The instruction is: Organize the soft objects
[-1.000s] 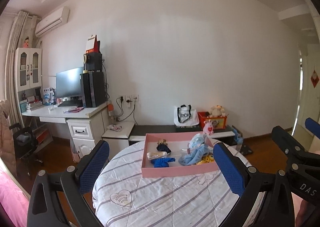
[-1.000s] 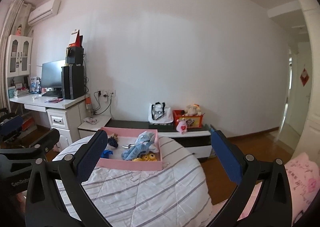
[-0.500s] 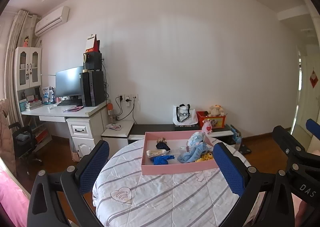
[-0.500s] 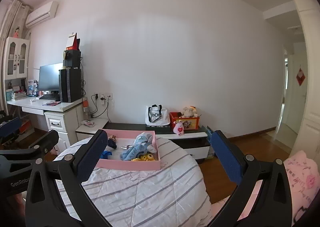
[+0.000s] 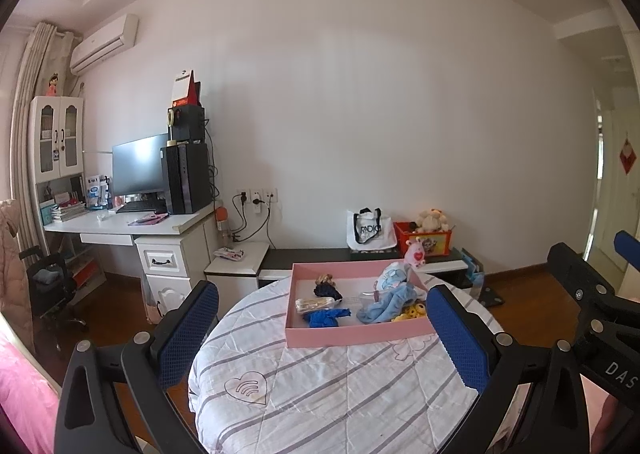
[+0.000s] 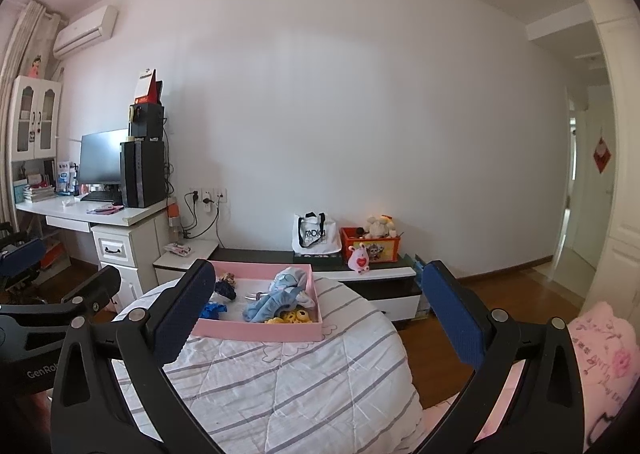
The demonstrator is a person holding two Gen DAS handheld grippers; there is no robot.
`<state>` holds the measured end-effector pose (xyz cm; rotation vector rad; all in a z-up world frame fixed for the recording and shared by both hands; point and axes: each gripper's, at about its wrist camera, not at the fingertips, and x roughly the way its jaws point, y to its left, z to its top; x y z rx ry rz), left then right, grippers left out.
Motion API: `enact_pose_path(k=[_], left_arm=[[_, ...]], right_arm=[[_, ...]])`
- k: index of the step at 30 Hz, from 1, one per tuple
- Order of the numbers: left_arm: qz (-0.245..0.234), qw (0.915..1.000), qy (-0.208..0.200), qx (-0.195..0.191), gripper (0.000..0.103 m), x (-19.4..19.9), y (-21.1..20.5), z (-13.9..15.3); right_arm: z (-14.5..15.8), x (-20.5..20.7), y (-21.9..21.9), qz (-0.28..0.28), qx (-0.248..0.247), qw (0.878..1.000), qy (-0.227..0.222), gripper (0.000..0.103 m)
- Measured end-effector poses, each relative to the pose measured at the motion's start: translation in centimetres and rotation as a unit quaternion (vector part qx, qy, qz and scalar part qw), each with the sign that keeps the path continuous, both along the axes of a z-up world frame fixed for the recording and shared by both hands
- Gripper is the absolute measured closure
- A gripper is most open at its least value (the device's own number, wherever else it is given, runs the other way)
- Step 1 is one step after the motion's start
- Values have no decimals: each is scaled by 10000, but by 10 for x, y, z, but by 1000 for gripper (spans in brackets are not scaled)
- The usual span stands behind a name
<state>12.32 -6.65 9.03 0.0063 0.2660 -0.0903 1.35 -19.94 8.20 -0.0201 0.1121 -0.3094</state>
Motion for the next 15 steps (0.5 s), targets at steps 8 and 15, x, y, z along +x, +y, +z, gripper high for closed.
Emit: enact_pose_path(k=[8, 15], left_arm=[[27, 10000, -8, -2, 0, -2, -1, -2], [31, 10000, -2, 10, 0, -2, -1, -3]], right_arm=[[0, -1, 1, 3, 1, 10000, 15, 0], [-1, 0, 1, -9, -3, 10000, 21, 0]])
